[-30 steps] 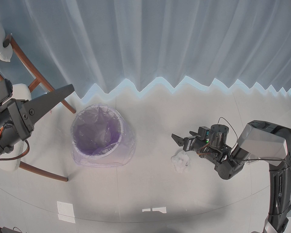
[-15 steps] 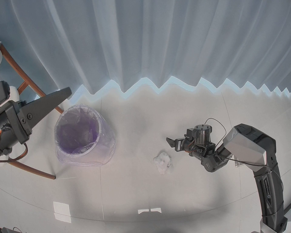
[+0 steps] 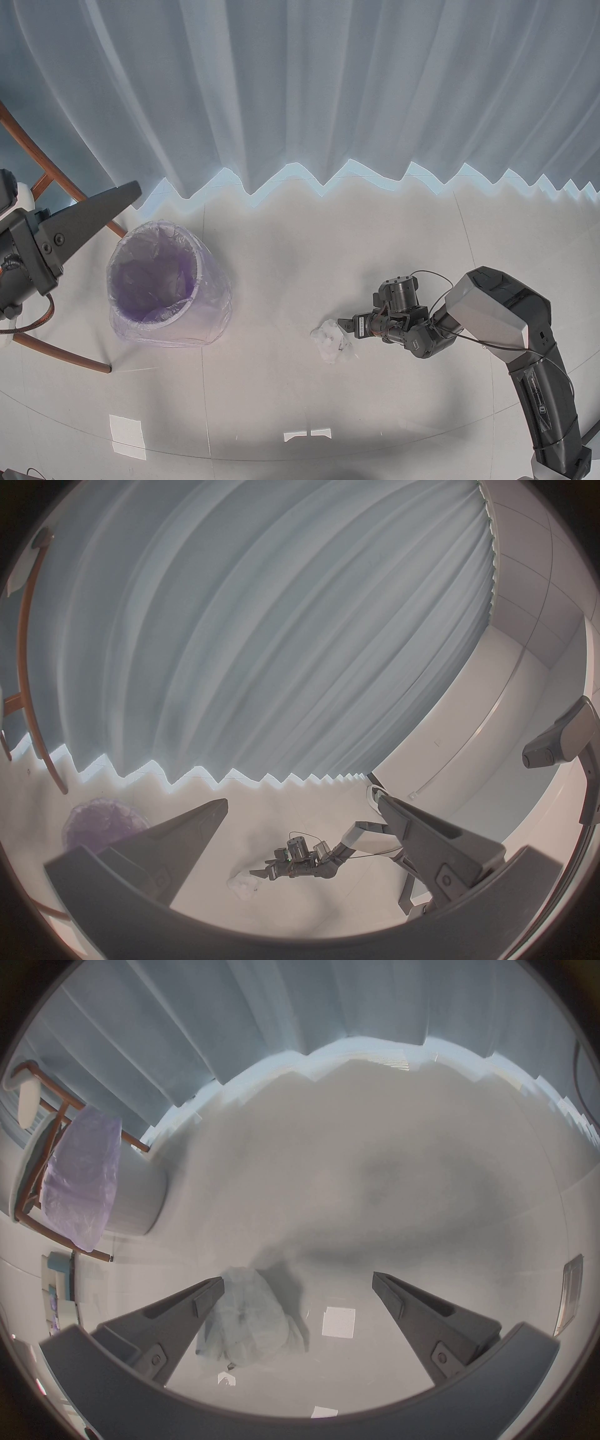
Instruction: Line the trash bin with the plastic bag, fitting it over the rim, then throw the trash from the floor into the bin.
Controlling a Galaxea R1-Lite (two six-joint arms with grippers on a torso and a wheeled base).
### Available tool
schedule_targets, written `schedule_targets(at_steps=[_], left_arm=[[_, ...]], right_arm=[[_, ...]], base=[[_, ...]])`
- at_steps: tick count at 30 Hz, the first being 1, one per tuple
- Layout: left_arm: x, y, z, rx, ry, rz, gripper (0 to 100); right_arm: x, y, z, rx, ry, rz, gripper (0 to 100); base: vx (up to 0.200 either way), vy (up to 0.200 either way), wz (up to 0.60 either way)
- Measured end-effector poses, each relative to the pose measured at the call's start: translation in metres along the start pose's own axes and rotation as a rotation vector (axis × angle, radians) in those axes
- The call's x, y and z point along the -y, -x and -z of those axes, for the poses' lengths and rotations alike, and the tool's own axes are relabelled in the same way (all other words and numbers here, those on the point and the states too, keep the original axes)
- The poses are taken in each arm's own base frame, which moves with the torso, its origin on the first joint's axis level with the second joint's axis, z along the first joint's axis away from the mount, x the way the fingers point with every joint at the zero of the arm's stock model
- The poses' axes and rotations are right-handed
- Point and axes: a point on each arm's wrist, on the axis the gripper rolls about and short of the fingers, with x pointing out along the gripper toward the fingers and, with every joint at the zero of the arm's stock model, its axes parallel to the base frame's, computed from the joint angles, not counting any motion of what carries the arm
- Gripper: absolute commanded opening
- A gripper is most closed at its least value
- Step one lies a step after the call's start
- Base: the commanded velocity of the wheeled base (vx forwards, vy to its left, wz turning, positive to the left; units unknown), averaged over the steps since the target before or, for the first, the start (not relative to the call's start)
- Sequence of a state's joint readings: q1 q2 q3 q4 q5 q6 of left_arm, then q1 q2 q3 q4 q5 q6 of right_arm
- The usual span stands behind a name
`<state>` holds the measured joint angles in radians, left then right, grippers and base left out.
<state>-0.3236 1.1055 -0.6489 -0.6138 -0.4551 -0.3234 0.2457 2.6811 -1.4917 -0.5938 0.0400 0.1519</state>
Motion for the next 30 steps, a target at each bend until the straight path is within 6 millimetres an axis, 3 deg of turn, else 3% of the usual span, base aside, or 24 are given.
schedule_targets(at_steps=[9, 18, 23, 30], left_arm=[[-0.002, 0.001, -0.001, 0.003, -0.002, -0.011, 100], [-0.002, 0.001, 0.000, 0.000, -0.001, -0.011, 100], [-0.002, 0.001, 0.000, -0.003, 0.000, -0.009, 100], [-0.002, 0.001, 0.002, -0.006, 0.002, -0.006, 100]], right_arm=[[-0.005, -0.009, -0.014, -0.071, -0.004, 0.002, 100], [-0.016, -0.011, -0.023, -0.020, 0.006, -0.020, 100], [-0.016, -0.006, -0.021, -0.025, 0.007, -0.021, 100], [-0.034, 0.002, -0.009, -0.030, 0.049, -0.053, 100]], base=[[0.000, 0.000, 0.00], [0.000, 0.000, 0.00], [0.000, 0.000, 0.00], [0.000, 0.000, 0.00]])
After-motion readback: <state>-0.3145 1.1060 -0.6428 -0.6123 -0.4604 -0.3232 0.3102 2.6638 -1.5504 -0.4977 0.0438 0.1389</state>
